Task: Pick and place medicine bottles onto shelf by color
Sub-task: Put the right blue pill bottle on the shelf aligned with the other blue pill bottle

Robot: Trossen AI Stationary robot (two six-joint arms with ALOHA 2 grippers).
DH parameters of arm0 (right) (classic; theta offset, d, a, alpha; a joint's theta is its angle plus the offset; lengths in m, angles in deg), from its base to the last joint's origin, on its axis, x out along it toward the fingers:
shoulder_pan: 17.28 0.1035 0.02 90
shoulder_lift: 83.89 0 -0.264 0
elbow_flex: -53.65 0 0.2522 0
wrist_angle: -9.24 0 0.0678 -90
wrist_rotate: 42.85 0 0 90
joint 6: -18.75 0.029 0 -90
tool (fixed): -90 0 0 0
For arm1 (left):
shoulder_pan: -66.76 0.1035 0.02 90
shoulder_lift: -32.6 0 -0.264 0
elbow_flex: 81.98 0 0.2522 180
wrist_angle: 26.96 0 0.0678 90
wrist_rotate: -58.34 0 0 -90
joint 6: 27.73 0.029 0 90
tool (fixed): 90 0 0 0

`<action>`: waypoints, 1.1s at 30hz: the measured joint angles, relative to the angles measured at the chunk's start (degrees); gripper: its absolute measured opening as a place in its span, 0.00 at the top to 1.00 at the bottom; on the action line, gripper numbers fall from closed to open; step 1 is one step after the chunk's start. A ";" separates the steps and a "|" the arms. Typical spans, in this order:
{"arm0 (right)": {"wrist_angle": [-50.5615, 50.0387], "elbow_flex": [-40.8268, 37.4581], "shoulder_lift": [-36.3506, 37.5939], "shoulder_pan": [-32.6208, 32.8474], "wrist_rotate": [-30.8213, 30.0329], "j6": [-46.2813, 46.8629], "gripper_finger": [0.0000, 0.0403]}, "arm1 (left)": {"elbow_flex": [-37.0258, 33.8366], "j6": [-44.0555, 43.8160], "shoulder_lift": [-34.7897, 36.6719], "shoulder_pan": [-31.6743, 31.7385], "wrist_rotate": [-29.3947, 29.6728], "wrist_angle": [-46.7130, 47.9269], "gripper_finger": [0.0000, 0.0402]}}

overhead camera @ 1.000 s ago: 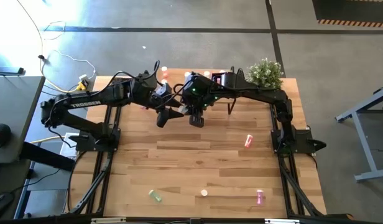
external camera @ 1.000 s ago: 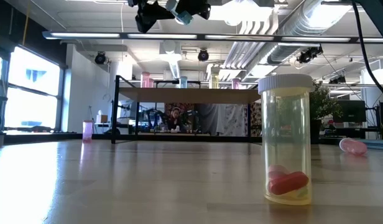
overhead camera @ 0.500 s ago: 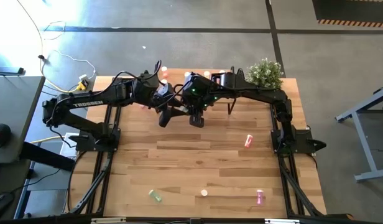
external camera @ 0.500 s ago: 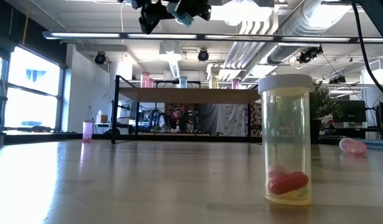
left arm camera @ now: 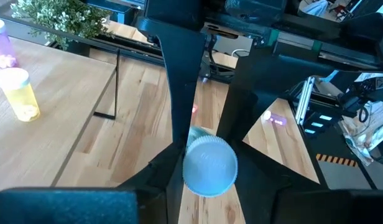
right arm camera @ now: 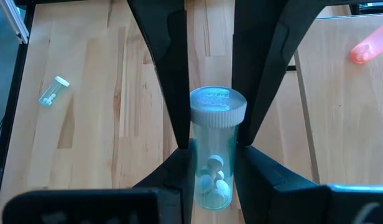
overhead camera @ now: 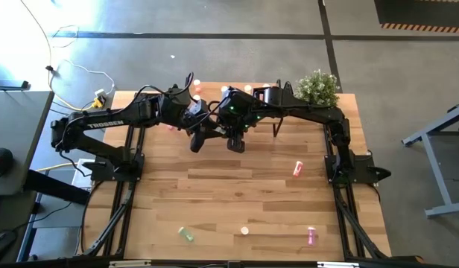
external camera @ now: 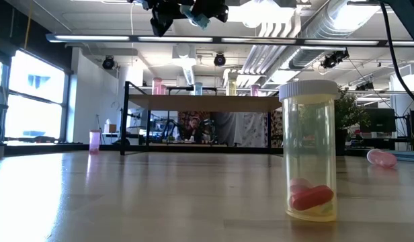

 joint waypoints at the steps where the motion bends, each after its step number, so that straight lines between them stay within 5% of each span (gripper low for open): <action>1: -0.01 0.00 0.00 0.00 0.00 0.01 0.81 | 0.00 0.00 0.00 0.00 0.00 0.00 0.73; 8: 0.04 0.00 0.00 0.00 -0.26 -0.34 0.78 | 0.00 0.04 0.00 0.00 0.00 0.02 0.73; 20: 0.01 0.06 0.00 -0.95 -1.08 -1.06 0.55 | 0.00 2.18 0.04 0.10 3.04 1.18 0.74; 33: -4.84 3.06 2.06 -5.14 -5.64 -0.63 0.54 | 2.25 5.42 0.63 7.54 6.27 7.87 0.73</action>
